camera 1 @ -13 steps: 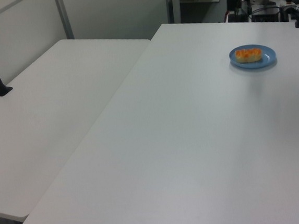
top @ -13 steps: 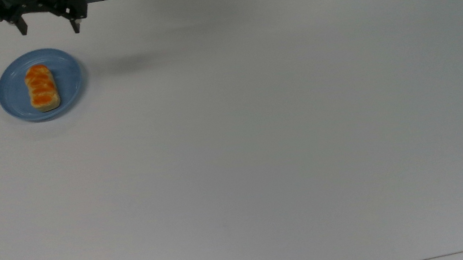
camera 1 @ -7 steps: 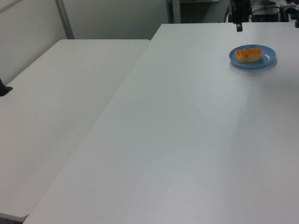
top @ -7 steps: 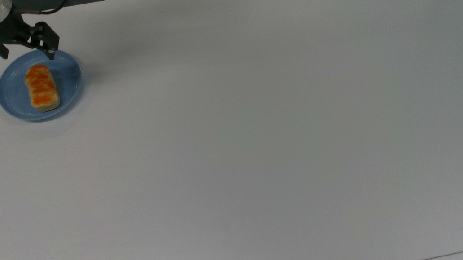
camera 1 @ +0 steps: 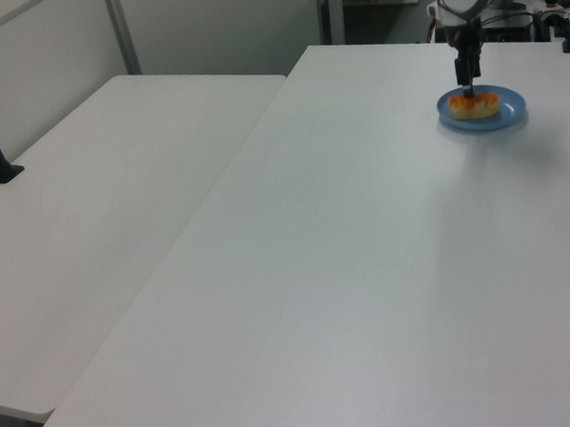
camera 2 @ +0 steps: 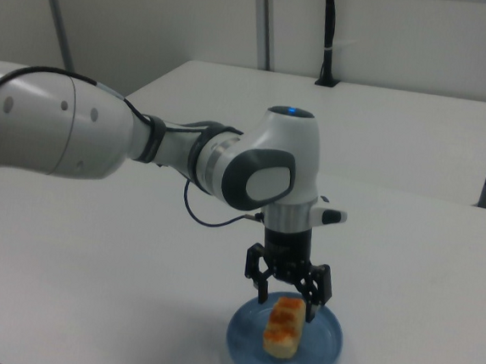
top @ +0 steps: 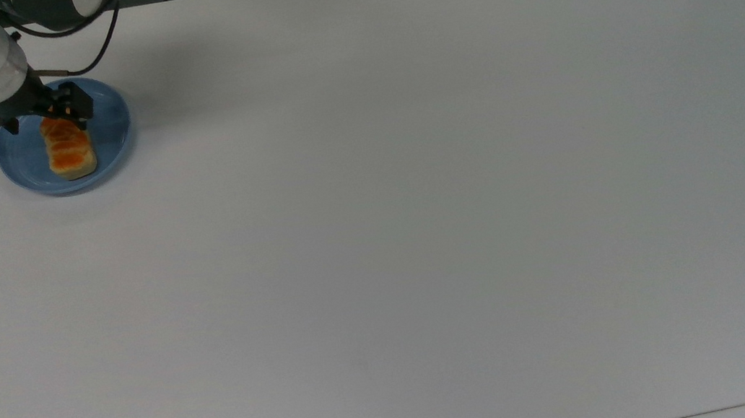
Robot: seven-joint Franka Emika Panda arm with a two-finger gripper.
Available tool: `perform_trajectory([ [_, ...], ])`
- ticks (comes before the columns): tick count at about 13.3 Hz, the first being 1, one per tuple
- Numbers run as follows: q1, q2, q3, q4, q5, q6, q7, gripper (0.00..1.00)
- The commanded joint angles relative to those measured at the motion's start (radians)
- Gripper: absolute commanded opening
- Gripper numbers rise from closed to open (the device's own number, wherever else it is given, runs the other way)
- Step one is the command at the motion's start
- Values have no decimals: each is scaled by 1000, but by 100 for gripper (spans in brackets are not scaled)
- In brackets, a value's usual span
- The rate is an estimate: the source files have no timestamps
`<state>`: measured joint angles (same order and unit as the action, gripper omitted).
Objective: Put the bread on the table
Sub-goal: 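Lower the gripper and close it on the glazed bread roll, then lift the bread roll off the plate and carry it across the table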
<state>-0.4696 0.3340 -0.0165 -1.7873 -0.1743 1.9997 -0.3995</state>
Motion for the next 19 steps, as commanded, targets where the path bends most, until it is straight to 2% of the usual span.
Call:
perform_trajectory([
  [1,6,-12,3,-87,-17,89,-59,100],
  [2,6,0,3,-89,-17,99,-64,99],
  [3,6,2,3,-87,-17,99,-64,93],
  [9,3,0,3,-87,-17,94,-110,33],
  [12,-1,-32,1,-67,-16,56,-105,30],
  [15,14,-49,12,-3,-5,-44,-87,30],
  [18,124,-73,18,5,-4,-59,52,31],
  [19,181,-70,18,5,-2,-49,127,31],
])
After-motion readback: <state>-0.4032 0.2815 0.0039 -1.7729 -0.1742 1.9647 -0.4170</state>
